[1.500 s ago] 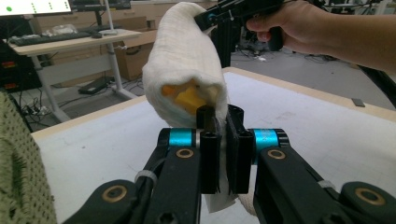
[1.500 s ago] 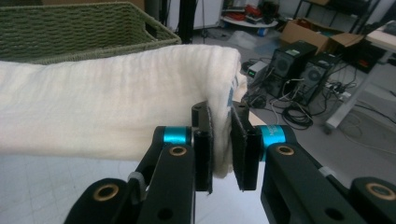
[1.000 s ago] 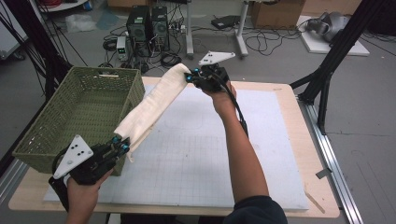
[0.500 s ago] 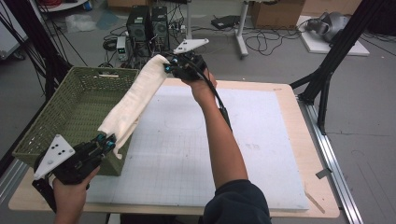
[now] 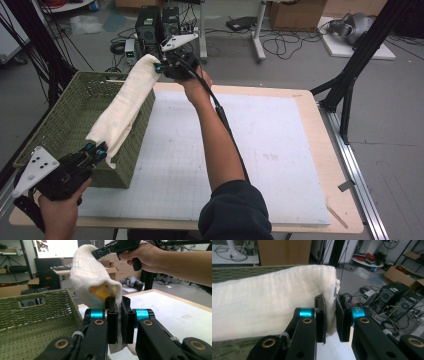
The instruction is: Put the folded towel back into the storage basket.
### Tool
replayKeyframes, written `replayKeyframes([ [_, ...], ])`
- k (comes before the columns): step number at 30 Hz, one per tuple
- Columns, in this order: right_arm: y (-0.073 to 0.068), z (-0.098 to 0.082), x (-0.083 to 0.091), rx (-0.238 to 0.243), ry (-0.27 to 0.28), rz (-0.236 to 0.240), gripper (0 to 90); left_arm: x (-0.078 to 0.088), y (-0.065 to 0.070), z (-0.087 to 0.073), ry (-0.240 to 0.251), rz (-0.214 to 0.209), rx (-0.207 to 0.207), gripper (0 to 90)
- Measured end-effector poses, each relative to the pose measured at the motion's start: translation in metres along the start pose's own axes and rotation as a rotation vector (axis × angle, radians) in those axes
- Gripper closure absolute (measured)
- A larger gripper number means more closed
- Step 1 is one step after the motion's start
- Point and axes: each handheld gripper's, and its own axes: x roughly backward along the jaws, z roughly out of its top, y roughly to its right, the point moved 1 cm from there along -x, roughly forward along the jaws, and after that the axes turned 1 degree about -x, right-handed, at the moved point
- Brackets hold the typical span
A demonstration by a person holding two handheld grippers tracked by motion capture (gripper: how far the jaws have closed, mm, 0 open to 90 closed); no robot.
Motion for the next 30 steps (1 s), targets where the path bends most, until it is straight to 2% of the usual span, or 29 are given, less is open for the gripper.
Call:
replayKeyframes([
  [11, -0.014, 0.024, -0.045, 0.032, -0.009, 0.028, 80.4, 0.014, -0.021, -0.003, 0.0, 0.071, 0.027, 85.5],
  [24, -0.028, 0.033, -0.099, 0.039, -0.041, 0.049, 80.4, 0.019, -0.043, -0.016, -0.045, 0.143, 0.059, 85.4],
  [28, -0.033, 0.035, -0.115, 0.033, -0.049, 0.055, 80.4, 0.021, -0.051, -0.021, -0.061, 0.182, 0.077, 85.2],
  [30, -0.036, 0.036, -0.122, 0.038, -0.051, 0.056, 79.8, 0.021, -0.055, -0.024, -0.075, 0.208, 0.103, 83.2],
])
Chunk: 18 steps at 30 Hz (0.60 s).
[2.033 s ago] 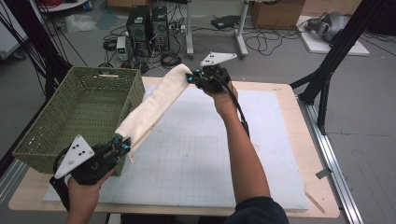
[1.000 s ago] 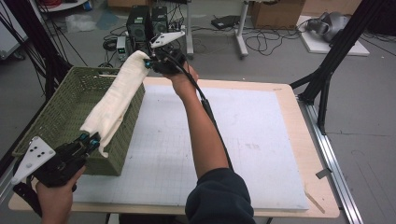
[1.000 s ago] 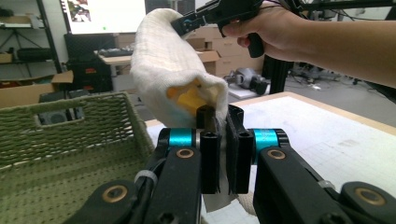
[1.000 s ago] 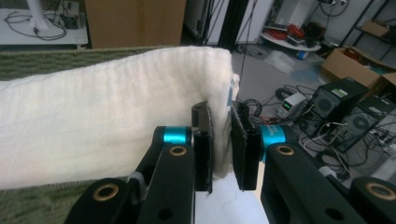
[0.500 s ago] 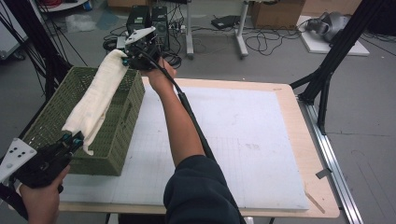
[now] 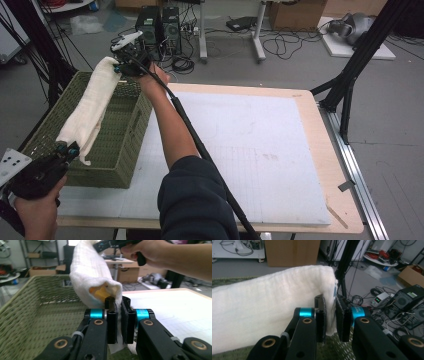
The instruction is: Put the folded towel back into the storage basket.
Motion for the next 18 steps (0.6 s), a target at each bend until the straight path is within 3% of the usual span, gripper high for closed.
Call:
replayKeyframes([
  [1, -0.003, 0.0, -0.004, 0.004, -0.009, -0.013, 76.7, -0.001, -0.002, 0.0, -0.015, 0.022, 0.011, 78.1],
  [3, -0.008, -0.002, -0.013, 0.004, -0.041, -0.065, 54.4, -0.003, -0.005, 0.0, -0.049, 0.104, 0.018, 49.1],
  [4, -0.01, -0.004, -0.015, -0.002, -0.049, -0.082, 51.5, -0.002, -0.006, 0.0, -0.052, 0.126, 0.025, 38.4],
  [5, -0.01, -0.005, -0.016, -0.009, -0.048, -0.072, 51.7, -0.001, -0.007, 0.001, -0.045, 0.137, 0.023, 34.4],
  [7, -0.01, -0.007, -0.014, -0.023, -0.041, -0.066, 50.4, 0.002, -0.006, 0.004, -0.026, 0.146, 0.019, 30.2],
  [11, -0.008, -0.011, -0.003, -0.045, -0.045, -0.045, 47.2, 0.002, -0.002, 0.009, 0.007, 0.1, 0.042, 28.4],
  [18, 0.0, -0.031, 0.039, -0.072, -0.036, -0.034, 41.2, -0.007, 0.012, 0.012, 0.0, 0.024, 0.08, 21.3],
])
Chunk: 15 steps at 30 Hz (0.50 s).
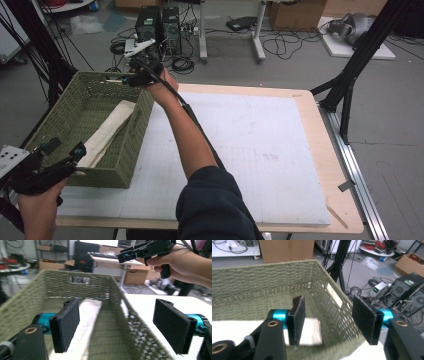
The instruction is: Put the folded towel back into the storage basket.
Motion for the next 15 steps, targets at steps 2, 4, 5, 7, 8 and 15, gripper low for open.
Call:
replayKeyframes([
  [2, 0.006, -0.006, 0.016, -0.014, 0.012, -0.004, 39.4, -0.003, 0.006, 0.001, -0.01, -0.022, -0.014, 17.7],
  [4, 0.011, -0.012, 0.034, -0.037, 0.02, -0.023, 37.6, -0.006, 0.013, 0.002, -0.012, -0.054, -0.014, 17.4],
  [5, 0.015, -0.015, 0.043, -0.04, 0.032, -0.026, 36.9, -0.007, 0.016, 0.002, -0.015, -0.073, -0.014, 17.4],
  [7, 0.02, -0.02, 0.06, -0.061, 0.035, -0.04, 33.3, -0.01, 0.023, 0.002, -0.019, -0.105, -0.016, 17.4],
  [8, 0.022, -0.023, 0.069, -0.062, 0.036, -0.045, 32.8, -0.011, 0.026, 0.002, -0.022, -0.12, -0.02, 17.5],
  [15, 0.034, -0.041, 0.129, -0.079, 0.027, -0.057, 25.3, -0.025, 0.051, 0.0, -0.055, -0.279, -0.027, 20.7],
])
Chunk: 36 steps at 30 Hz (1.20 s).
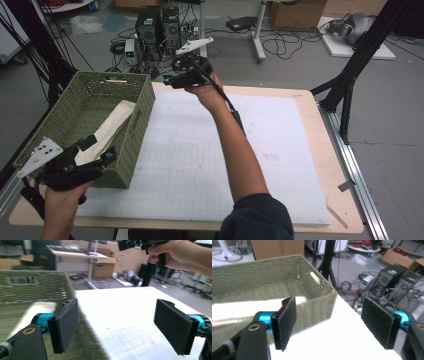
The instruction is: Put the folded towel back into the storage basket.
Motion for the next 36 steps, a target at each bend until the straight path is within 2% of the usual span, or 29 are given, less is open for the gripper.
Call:
replayKeyframes([
  [5, 0.01, -0.023, 0.048, -0.028, 0.0, -0.035, 23.0, -0.016, 0.016, -0.001, -0.015, -0.075, -0.015, 20.5],
  [7, 0.016, -0.038, 0.066, -0.052, 0.009, -0.053, 22.7, -0.023, 0.025, -0.002, -0.029, -0.106, -0.046, 20.4],
  [10, 0.023, -0.061, 0.092, -0.085, 0.01, -0.082, 21.4, -0.033, 0.036, -0.004, -0.043, -0.148, -0.068, 20.4],
  [15, 0.024, -0.1, 0.134, -0.108, 0.008, -0.129, 20.6, -0.05, 0.049, -0.011, -0.069, -0.204, -0.081, 20.1],
  [20, 0.015, -0.143, 0.168, -0.116, 0.004, -0.181, 19.6, -0.066, 0.058, -0.022, -0.091, -0.263, -0.083, 20.1],
  [23, 0.009, -0.169, 0.184, -0.136, -0.006, -0.224, 19.6, -0.074, 0.063, -0.028, -0.099, -0.286, -0.089, 20.1],
  [25, 0.003, -0.185, 0.193, -0.154, 0.009, -0.241, 19.5, -0.079, 0.067, -0.032, -0.104, -0.303, -0.098, 20.1],
  [31, -0.024, -0.231, 0.216, -0.163, 0.015, -0.307, 19.5, -0.09, 0.076, -0.046, -0.117, -0.341, -0.123, 20.1],
  [36, -0.045, -0.261, 0.235, -0.173, 0.024, -0.362, 19.4, -0.094, 0.079, -0.056, -0.119, -0.353, -0.141, 20.1],
])
